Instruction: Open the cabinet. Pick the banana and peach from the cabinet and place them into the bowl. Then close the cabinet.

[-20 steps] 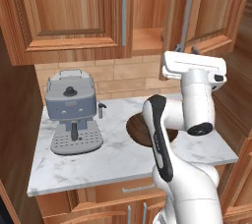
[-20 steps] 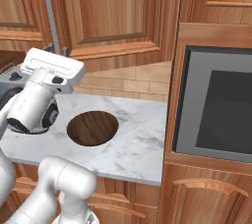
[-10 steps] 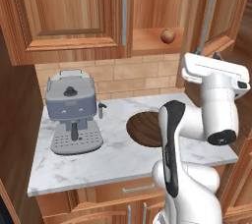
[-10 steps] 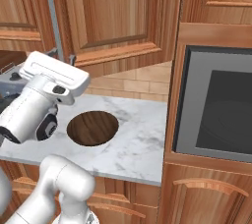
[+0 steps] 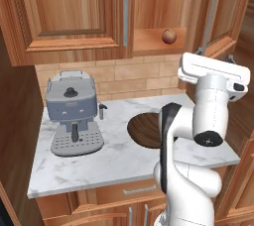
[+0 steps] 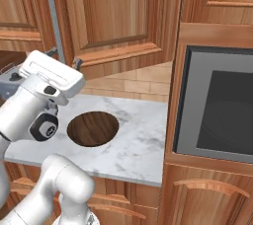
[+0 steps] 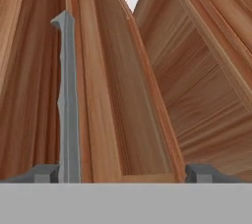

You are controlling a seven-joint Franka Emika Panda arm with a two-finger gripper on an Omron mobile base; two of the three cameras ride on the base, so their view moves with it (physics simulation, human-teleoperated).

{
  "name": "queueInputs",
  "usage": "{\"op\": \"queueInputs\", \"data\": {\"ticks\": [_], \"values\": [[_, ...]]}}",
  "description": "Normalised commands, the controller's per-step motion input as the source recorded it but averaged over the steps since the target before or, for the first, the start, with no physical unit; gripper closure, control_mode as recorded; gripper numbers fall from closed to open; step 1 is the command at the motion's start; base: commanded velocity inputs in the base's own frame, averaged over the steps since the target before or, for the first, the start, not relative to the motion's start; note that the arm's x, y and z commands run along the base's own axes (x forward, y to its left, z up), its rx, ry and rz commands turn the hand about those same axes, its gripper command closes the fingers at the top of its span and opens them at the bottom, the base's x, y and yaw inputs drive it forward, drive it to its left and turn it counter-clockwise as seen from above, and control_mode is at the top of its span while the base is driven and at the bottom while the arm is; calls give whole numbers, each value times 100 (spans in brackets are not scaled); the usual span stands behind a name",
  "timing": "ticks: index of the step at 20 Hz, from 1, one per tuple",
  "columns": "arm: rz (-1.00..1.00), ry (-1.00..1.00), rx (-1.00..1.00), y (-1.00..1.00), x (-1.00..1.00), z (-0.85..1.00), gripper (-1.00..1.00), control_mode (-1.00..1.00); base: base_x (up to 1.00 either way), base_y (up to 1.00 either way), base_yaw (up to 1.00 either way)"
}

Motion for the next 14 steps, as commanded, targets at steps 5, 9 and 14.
{"op": "queueInputs", "data": {"ticks": [5,9,14], "values": [[-2,-1,0,11,-88,-7,-100,-100,0,0,0],[0,0,2,-6,-22,11,-100,-100,0,0,0],[1,37,16,-45,-97,83,-100,-100,0,0,0]]}}
